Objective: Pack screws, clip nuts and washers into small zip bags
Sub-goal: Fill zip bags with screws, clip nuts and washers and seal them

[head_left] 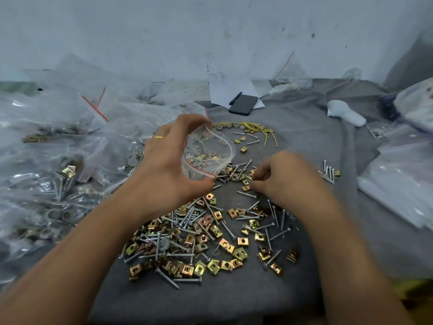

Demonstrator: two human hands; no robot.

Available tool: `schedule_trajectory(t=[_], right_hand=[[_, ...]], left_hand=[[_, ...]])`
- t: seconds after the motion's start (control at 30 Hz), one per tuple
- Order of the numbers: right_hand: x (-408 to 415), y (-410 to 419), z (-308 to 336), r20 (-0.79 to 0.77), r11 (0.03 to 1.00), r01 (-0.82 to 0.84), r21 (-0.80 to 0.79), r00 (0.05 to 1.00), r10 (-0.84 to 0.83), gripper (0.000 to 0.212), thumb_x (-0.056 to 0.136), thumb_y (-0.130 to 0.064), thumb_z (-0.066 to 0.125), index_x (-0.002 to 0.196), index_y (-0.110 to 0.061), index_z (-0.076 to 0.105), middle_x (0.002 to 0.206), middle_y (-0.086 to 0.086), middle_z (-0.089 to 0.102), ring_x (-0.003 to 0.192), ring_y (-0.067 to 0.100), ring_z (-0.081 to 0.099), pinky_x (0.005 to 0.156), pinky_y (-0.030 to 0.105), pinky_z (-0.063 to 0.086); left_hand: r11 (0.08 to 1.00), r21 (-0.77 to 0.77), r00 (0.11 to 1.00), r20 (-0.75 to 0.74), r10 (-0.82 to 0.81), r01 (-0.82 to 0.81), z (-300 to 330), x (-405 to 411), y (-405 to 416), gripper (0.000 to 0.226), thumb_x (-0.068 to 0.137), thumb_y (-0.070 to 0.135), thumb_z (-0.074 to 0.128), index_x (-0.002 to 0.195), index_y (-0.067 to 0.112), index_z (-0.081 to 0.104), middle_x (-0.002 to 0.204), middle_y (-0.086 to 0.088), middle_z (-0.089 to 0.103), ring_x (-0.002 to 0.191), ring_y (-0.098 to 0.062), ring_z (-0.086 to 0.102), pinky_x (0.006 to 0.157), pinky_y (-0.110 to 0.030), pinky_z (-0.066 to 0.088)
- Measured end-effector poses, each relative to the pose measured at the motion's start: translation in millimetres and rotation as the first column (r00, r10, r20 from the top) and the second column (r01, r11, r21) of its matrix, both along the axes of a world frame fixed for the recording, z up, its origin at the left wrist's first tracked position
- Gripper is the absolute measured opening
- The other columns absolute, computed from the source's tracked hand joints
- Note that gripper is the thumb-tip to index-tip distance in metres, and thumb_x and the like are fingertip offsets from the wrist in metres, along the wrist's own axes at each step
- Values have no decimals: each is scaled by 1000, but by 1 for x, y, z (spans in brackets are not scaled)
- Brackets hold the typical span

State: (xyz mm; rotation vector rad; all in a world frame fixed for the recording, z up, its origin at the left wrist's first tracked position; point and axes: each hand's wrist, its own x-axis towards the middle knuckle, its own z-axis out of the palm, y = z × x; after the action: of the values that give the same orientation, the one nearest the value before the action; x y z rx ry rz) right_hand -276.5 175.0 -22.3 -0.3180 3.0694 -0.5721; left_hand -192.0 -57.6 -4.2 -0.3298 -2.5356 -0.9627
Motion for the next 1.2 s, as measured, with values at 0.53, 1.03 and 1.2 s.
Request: schedule_trajectory(t=[0.53, 1.03, 1.2], right_hand=[[2, -20, -9, -50, 999, 2, 38, 999, 0, 19, 89, -42, 72, 85, -25, 79, 82, -4, 72, 76, 18, 66, 75, 40, 61], [14, 2, 17, -145, 420, -264, -868, 945, 292, 6, 95, -26, 75, 99, -24, 79, 77, -4, 68, 69, 11, 59, 70, 30, 53], [28, -23, 24, -364, 626, -484, -611, 874, 320, 6, 93, -16, 76, 98, -19, 75, 83, -1, 67, 71, 10, 60, 67, 24, 53]], left_hand=[[997, -34, 997, 36, 65, -64, 10, 9, 4, 87, 68, 41, 84, 144, 48, 42, 144, 13, 50, 141, -21, 41, 116, -51, 40], [993, -99, 996, 54, 70, -65, 10, 7, 8, 90, 64, 44, 81, 141, 55, 36, 136, 22, 45, 142, -17, 36, 118, -52, 37], [988, -134, 996, 37, 77, -71, 9, 6, 12, 92, 70, 35, 87, 149, 40, 40, 137, 20, 48, 143, -15, 36, 122, -51, 31]])
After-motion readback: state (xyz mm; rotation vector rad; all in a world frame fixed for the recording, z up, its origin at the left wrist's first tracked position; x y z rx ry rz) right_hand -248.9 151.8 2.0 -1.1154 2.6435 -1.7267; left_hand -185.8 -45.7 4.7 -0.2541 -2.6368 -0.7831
